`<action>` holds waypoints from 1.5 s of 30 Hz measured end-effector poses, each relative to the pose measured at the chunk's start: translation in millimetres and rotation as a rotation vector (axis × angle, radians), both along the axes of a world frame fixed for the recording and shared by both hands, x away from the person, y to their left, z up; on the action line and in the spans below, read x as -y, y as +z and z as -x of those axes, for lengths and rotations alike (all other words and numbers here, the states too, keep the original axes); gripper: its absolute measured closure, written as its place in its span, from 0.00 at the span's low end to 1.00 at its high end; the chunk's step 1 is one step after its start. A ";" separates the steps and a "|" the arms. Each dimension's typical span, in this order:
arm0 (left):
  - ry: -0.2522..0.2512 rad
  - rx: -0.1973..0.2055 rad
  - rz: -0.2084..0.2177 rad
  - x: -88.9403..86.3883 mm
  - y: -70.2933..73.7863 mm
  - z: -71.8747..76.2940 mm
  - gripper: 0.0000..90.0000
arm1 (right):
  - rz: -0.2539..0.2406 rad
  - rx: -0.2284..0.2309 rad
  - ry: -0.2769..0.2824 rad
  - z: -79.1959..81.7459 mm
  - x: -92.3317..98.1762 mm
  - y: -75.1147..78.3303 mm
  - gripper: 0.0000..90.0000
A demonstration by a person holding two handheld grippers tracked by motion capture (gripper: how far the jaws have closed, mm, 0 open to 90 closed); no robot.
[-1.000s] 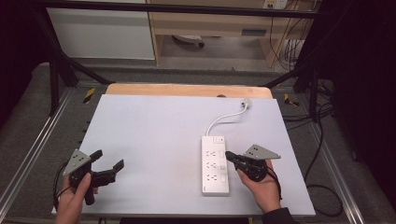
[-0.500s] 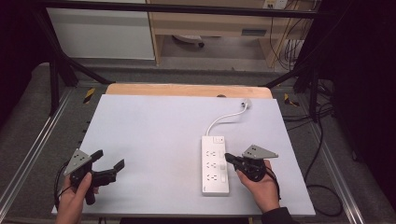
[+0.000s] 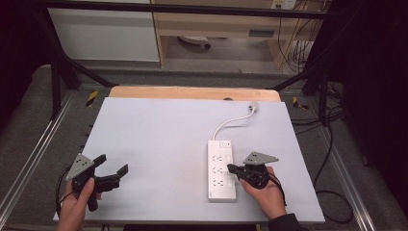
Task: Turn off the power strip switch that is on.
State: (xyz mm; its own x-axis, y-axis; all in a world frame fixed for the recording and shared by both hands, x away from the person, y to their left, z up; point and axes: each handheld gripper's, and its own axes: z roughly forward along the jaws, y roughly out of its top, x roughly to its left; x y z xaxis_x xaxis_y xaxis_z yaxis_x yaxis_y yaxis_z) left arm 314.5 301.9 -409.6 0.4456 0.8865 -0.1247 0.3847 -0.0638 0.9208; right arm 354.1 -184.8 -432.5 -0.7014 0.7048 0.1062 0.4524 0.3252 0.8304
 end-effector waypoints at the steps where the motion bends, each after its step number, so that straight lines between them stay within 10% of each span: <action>1: 0.000 0.000 0.003 0.1 0.0 0.1 0.06 | -0.001 -0.003 0.001 0.0 -0.5 -0.4 1.00; 45: -0.009 0.008 -0.010 0.8 1.0 1.2 0.06 | 0.036 -0.041 0.008 -0.8 -1.6 -6.8 1.00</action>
